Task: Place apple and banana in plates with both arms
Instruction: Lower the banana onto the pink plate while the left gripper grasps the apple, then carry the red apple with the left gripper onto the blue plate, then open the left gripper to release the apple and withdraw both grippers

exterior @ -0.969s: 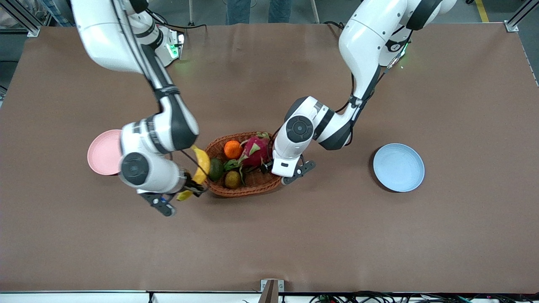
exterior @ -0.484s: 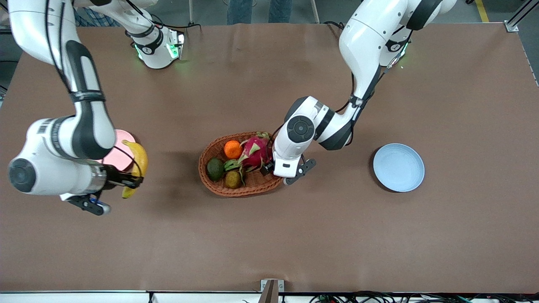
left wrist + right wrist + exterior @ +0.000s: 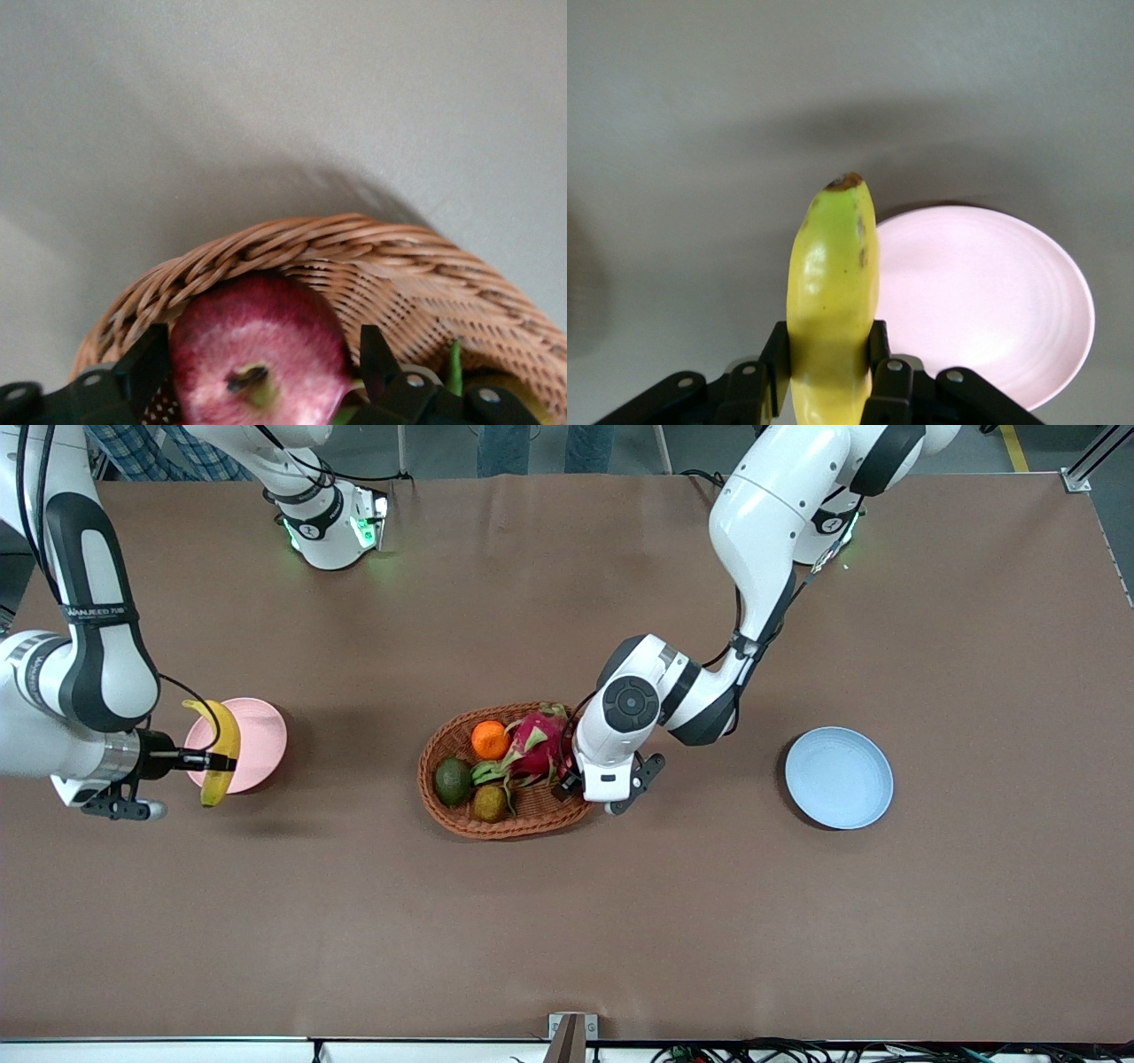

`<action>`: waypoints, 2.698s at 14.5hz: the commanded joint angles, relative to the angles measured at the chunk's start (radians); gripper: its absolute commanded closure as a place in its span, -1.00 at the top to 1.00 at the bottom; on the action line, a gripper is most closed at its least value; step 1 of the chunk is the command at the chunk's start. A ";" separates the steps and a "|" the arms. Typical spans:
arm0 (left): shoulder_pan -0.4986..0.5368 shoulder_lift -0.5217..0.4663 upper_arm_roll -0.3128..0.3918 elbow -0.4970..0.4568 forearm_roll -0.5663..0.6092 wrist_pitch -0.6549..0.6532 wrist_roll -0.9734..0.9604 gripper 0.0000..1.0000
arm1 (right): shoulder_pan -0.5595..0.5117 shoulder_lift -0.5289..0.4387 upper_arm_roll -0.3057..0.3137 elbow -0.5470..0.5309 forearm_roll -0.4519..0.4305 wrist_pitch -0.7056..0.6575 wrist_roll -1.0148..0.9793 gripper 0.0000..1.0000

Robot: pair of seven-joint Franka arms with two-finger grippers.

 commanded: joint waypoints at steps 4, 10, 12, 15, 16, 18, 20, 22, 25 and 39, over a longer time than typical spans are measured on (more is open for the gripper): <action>0.004 -0.083 0.014 0.041 -0.005 -0.181 -0.030 -0.28 | -0.064 -0.020 0.019 -0.249 0.170 0.272 -0.236 -0.79; 0.140 -0.273 0.014 -0.022 0.010 -0.343 0.057 -0.28 | -0.050 0.023 0.019 -0.246 0.178 0.312 -0.241 0.47; 0.215 -0.345 0.013 -0.098 0.043 -0.376 0.143 -0.28 | -0.039 0.022 0.019 -0.234 0.178 0.304 -0.241 1.00; 0.344 -0.450 0.013 -0.251 0.055 -0.373 0.337 -0.28 | -0.024 0.006 0.018 -0.164 0.169 0.240 -0.233 1.00; 0.398 -0.485 0.013 -0.311 0.055 -0.367 0.423 -0.28 | -0.022 0.005 0.015 -0.110 0.165 0.177 -0.230 1.00; 0.487 -0.529 0.011 -0.413 0.073 -0.347 0.555 -0.28 | -0.021 0.000 0.010 -0.021 0.154 0.081 -0.221 1.00; 0.556 -0.534 0.013 -0.482 0.079 -0.301 0.644 -0.28 | -0.013 -0.009 0.010 0.054 0.075 0.022 -0.145 1.00; 0.619 -0.522 0.010 -0.548 0.102 -0.219 0.718 -0.28 | 0.020 -0.021 0.013 0.132 -0.030 -0.058 0.004 1.00; 0.668 -0.476 0.008 -0.608 0.101 -0.116 0.770 -0.27 | 0.073 -0.032 0.013 0.249 -0.102 -0.191 0.113 1.00; 0.687 -0.459 0.008 -0.602 0.102 -0.060 0.842 0.99 | 0.151 -0.034 0.010 0.666 -0.251 -0.635 0.288 1.00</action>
